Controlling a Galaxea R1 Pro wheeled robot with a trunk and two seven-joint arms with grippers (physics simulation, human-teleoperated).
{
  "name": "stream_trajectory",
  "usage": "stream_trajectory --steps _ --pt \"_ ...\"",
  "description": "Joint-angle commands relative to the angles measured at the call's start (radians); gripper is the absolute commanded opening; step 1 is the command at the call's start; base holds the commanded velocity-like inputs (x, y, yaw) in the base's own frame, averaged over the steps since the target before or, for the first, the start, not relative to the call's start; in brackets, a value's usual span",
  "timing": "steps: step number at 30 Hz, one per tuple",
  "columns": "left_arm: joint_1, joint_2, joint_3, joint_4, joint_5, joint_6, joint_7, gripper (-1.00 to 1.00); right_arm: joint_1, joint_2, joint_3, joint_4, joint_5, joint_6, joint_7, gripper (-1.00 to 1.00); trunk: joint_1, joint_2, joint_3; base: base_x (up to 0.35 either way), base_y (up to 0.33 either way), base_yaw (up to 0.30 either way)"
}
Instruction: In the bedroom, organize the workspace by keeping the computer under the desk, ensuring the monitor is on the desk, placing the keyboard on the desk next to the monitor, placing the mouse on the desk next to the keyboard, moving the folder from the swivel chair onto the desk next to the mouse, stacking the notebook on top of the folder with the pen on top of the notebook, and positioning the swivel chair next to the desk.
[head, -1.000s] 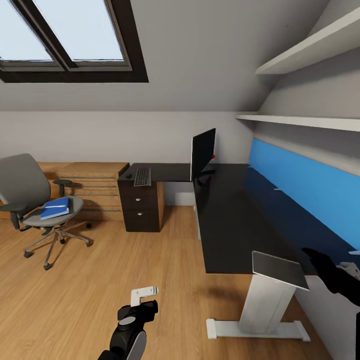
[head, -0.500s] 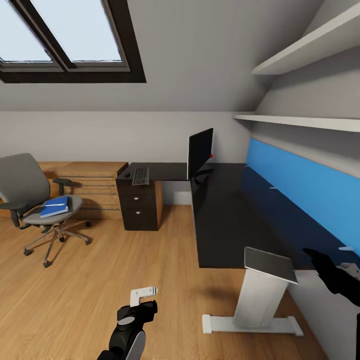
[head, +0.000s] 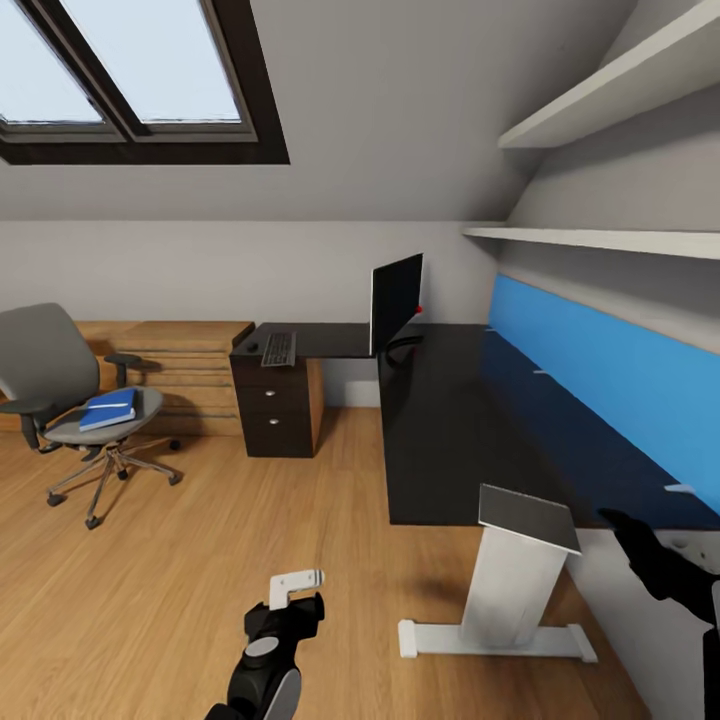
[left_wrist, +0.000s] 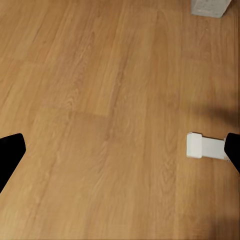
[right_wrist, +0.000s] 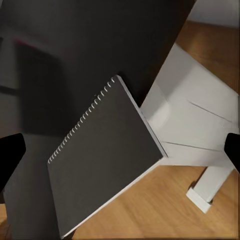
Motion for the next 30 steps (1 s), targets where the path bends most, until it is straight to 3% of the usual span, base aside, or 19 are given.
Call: stream_trajectory --steps 1,5,11,18,30 --pt "-0.001 0.000 -0.004 0.000 0.009 -0.008 0.009 1.00 -0.001 -0.002 -0.001 0.006 -0.011 -0.001 -0.009 1.00 0.004 -0.008 -0.004 -0.002 -0.002 0.000" --pt "-0.001 0.000 -0.007 0.000 0.009 -0.021 0.009 1.00 -0.001 -0.004 -0.001 0.020 -0.011 -0.011 -0.003 1.00 0.019 -0.036 -0.017 -0.001 -0.001 0.000" --pt "-0.001 0.000 -0.008 0.001 0.010 -0.027 0.010 1.00 -0.001 -0.029 0.001 0.105 -0.010 -0.019 0.127 1.00 0.042 -0.078 -0.036 0.000 0.000 0.000" --pt "-0.001 0.000 -0.008 0.002 0.010 -0.028 0.009 1.00 -0.001 -0.056 0.001 0.162 -0.011 -0.020 0.202 1.00 0.069 -0.127 -0.058 0.000 0.000 0.000" --pt "-0.001 0.000 -0.008 0.002 0.010 -0.028 0.008 1.00 -0.001 -0.063 -0.003 0.178 -0.020 -0.019 0.268 1.00 0.115 -0.211 -0.095 0.000 0.000 0.000"
